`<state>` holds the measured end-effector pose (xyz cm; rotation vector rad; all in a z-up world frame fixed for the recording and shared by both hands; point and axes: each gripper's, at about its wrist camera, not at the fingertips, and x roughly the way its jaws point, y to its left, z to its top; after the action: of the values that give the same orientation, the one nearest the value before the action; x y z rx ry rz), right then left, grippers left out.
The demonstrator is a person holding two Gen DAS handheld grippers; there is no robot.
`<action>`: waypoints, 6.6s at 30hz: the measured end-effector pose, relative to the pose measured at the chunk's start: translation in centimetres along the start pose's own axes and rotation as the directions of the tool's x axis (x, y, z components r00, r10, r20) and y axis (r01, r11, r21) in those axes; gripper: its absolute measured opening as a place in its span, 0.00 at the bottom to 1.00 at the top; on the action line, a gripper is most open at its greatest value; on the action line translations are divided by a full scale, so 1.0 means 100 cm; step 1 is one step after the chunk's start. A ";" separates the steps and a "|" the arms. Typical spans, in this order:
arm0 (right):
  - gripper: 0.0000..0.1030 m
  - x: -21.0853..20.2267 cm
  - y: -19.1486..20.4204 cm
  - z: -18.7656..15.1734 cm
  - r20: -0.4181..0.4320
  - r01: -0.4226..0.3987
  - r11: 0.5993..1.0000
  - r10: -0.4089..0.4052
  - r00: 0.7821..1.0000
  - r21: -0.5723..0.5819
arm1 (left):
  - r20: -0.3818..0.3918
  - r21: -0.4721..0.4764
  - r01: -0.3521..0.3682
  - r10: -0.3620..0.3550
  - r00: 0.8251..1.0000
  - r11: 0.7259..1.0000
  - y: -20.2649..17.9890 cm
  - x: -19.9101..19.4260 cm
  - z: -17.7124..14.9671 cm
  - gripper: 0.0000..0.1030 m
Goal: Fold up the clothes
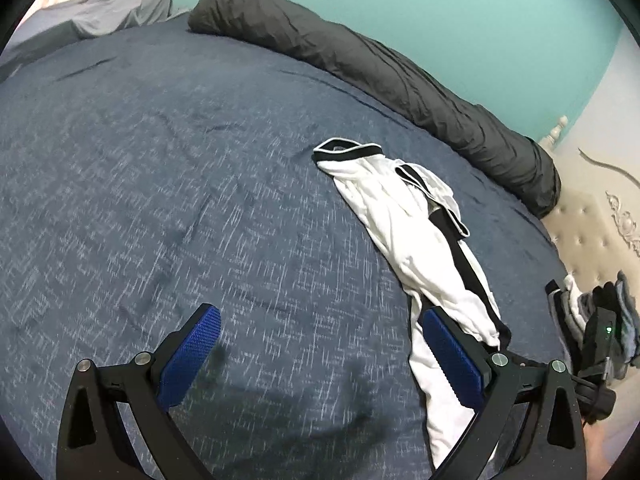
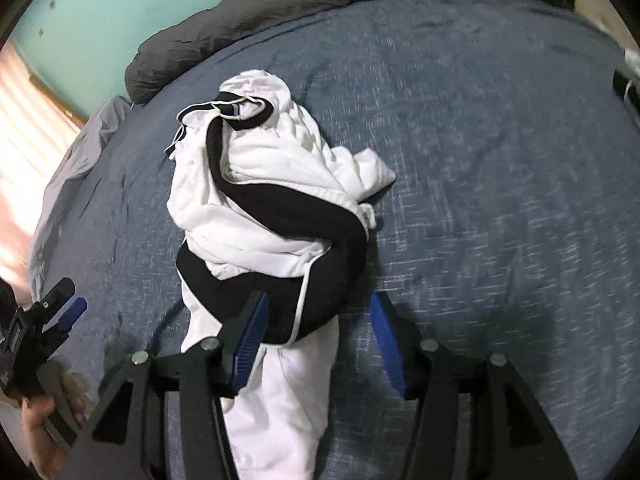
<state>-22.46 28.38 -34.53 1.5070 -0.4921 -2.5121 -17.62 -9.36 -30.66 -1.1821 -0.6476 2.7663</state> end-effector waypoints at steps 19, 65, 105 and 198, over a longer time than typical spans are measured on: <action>0.05 -0.045 -0.004 0.006 0.286 0.055 0.997 -0.066 0.956 0.045 | -0.013 0.039 0.005 -0.005 1.000 0.999 -0.009 0.012 -0.004 1.00; 0.23 -0.017 -0.032 -0.024 0.287 -0.141 0.969 0.079 0.955 0.202 | -0.056 0.349 0.026 -0.007 0.998 0.937 -0.111 0.066 0.024 1.00; 0.23 -0.013 -0.044 -0.021 0.284 -0.201 0.945 0.124 0.951 0.258 | -0.291 0.462 0.094 0.051 0.955 0.882 -0.196 0.154 0.052 0.54; 0.02 -0.197 0.043 -0.065 0.196 0.150 0.938 -0.091 0.976 -0.311 | -0.374 0.357 0.325 -0.185 0.909 0.876 -0.153 -0.058 -0.050 0.32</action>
<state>-7.50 29.25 -19.54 1.2302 0.0005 -2.6712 -11.66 5.07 -23.66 -1.2988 -0.1556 2.2490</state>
